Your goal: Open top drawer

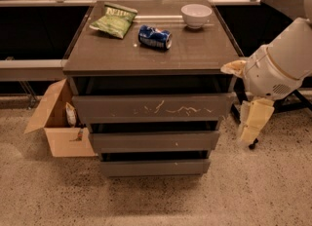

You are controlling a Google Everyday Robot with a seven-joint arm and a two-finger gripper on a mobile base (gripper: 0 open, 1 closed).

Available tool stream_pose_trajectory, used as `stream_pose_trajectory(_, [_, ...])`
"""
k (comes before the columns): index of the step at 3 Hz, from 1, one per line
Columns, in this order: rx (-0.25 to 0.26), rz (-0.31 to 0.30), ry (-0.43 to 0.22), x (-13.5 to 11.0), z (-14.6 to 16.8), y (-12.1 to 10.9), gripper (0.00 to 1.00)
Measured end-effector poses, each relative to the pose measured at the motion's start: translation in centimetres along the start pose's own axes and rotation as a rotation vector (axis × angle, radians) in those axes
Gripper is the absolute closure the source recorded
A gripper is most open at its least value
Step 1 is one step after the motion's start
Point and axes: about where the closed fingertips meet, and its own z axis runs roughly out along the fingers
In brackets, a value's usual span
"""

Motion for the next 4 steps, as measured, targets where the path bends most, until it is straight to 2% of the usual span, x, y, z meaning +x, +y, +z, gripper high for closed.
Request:
stream_pose_trajectory(1, [-0.070,-0.003,-0.048,0.0,4.4,-0.2,0.00])
stream_pose_trajectory(2, [-0.070,-0.003,-0.048,0.0,4.4,-0.2,0.00])
stream_pose_trajectory(4, [-0.177,-0.084,-0.050,1.3,11.6,-2.9,0.00])
